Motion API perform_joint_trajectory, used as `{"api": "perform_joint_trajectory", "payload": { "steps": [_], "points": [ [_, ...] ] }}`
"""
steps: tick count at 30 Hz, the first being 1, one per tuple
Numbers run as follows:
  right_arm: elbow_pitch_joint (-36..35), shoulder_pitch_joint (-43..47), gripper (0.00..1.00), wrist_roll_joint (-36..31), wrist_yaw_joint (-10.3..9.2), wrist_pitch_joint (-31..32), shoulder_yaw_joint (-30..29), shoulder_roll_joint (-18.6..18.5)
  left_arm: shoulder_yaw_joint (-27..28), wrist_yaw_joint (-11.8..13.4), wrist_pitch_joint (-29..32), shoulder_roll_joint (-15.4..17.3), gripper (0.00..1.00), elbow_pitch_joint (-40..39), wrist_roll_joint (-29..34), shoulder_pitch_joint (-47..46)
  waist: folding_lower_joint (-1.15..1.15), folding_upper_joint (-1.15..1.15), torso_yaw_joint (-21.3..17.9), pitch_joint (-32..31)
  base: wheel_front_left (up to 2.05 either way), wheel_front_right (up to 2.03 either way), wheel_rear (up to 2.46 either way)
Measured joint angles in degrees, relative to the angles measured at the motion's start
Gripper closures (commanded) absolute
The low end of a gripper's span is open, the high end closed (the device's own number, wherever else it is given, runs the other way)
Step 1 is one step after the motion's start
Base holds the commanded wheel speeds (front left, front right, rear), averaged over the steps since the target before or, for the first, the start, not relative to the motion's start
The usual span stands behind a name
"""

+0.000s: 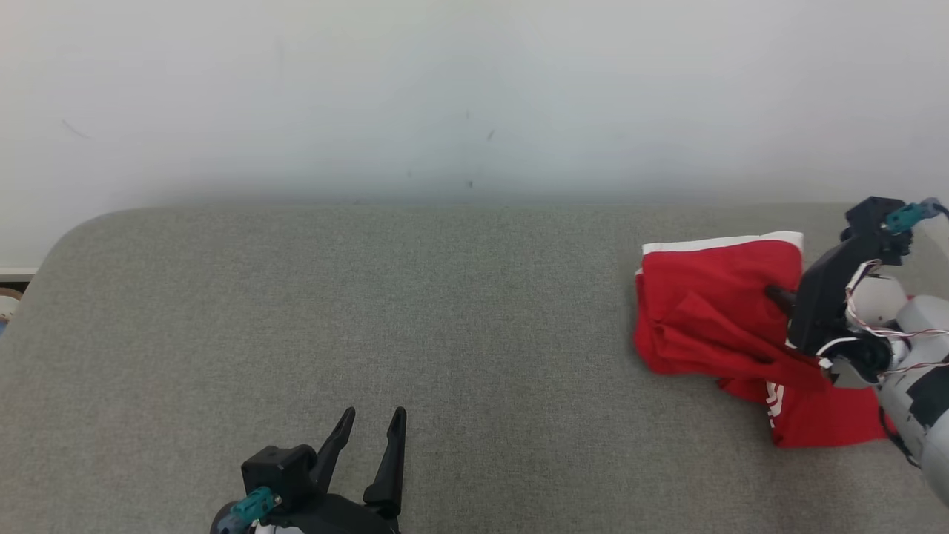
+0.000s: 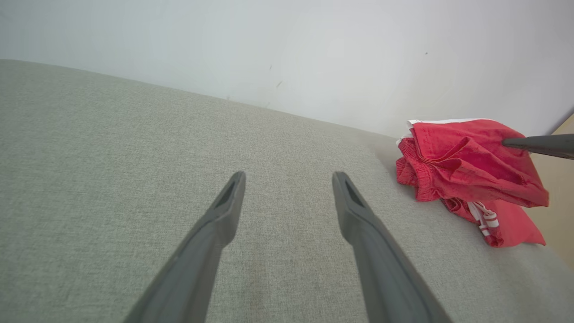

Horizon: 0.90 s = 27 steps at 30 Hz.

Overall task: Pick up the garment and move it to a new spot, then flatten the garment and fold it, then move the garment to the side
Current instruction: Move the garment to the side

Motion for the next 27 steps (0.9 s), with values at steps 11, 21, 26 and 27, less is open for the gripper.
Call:
{"api": "perform_joint_trajectory", "payload": {
  "steps": [11, 21, 26, 27],
  "points": [
    [2.0, -3.3, 1.0, -0.7, -0.05, 0.8, -0.3, -3.3, -0.3, 0.0, 0.8, 0.4, 0.0, -0.9, 0.2, -0.7, 0.0, 0.0, -0.1, 2.0, 0.0, 0.0, 0.0],
    [5.0, -4.8, 1.0, -2.1, -0.58, 2.9, 0.6, -6.0, -0.7, -0.5, 1.4, 0.4, 0.0, -0.9, 0.2, -1.8, 0.0, 0.0, 0.7, 3.1, 0.0, 0.0, 0.0],
    [7.0, -4.9, 1.0, -4.2, -1.19, 3.6, 2.3, -8.2, -1.0, -0.5, 1.6, 0.3, 0.0, -1.0, 0.3, -2.0, 0.0, 0.0, 1.2, 3.7, 0.0, 0.0, 0.0],
    [7.2, -4.9, 1.0, -4.6, -1.29, 3.7, 2.4, -8.6, -1.1, -0.5, 1.6, 0.3, 0.0, -1.0, 0.4, -2.2, 0.0, 0.0, 1.3, 3.8, 0.0, 0.0, 0.0]
  ]
}}
